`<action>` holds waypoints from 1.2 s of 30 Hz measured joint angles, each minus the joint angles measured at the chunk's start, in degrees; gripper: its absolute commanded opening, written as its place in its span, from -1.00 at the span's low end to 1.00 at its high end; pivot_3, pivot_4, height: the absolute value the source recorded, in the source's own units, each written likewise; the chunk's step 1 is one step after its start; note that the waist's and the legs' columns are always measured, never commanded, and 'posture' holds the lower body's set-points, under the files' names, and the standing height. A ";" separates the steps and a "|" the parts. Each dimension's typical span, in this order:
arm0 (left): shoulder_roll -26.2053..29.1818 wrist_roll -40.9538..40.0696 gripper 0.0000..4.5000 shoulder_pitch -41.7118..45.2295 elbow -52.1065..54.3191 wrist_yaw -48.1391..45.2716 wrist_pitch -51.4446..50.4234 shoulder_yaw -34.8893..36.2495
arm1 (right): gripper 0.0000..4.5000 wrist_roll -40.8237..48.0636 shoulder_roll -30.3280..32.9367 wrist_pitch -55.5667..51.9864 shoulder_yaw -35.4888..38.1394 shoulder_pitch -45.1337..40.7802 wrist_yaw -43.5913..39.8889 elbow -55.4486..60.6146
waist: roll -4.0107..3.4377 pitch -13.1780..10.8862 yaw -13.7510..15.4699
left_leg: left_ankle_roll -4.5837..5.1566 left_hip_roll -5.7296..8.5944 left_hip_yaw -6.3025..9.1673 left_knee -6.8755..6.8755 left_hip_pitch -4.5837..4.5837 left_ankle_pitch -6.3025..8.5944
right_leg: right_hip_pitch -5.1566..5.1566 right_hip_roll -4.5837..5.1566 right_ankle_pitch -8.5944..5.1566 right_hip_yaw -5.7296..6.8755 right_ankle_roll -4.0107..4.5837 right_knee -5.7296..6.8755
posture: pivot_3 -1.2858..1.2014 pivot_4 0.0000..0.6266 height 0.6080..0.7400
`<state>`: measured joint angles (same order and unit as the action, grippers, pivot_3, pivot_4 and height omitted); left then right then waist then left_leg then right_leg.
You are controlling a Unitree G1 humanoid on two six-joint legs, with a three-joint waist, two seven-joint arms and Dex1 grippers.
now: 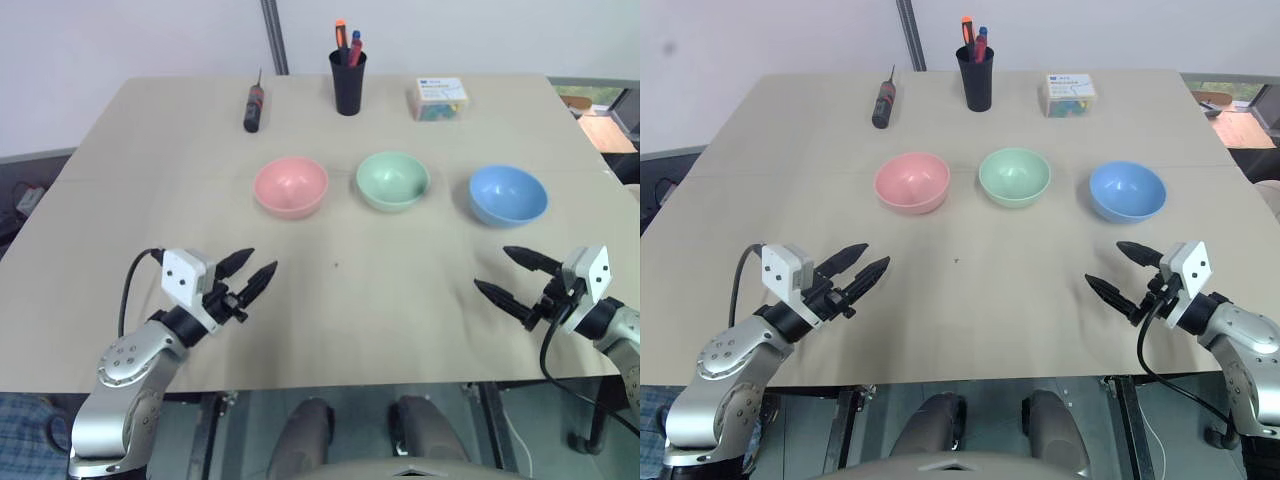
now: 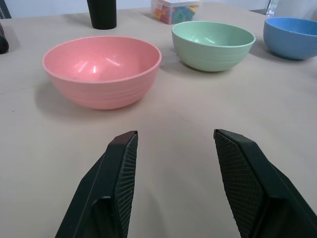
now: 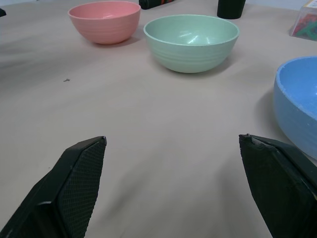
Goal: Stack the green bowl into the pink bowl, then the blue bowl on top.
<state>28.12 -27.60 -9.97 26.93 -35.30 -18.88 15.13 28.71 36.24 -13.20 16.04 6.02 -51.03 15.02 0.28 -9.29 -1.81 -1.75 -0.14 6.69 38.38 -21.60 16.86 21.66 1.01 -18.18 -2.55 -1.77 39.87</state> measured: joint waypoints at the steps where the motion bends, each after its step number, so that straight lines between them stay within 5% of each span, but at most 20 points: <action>1: 0.00 0.00 0.14 0.00 0.00 0.00 0.00 0.00 | 1.00 0.00 0.00 0.00 0.00 0.00 0.00 0.00 | 0.00 0.00 0.00 | 0.00 0.00 0.00 0.00 0.00 0.00 | 0.00 0.00 0.00 0.00 0.00 0.00 | 0.03 -0.52 1.00; 27: 0.59 -0.66 0.14 1.02 -0.95 -2.30 0.95 0.05 | 1.00 -0.34 -0.21 2.30 -0.50 -2.21 -0.68 -1.05 | 0.00 0.00 0.10 | 0.00 0.00 0.01 0.00 0.00 0.00 | 0.00 0.00 0.00 0.01 0.00 0.01 | 0.03 -0.52 1.00; 36: 2.23 5.11 0.14 9.84 -3.21 2.13 -1.45 -3.92 | 1.00 11.49 -2.43 -3.16 -0.04 -2.25 0.94 9.37 | 0.00 0.00 0.22 | 0.00 0.03 0.04 0.01 -0.02 0.00 | 0.00 -0.05 0.00 0.04 0.00 0.00 | 0.03 -0.52 1.00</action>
<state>30.34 -22.49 -0.13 23.72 -33.17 -20.33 11.21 40.20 33.80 -16.36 16.00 3.77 -50.09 24.39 0.28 -9.29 -1.59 -1.75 -0.12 6.73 38.39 -21.62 16.86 21.66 0.96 -18.18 -2.51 -1.78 39.87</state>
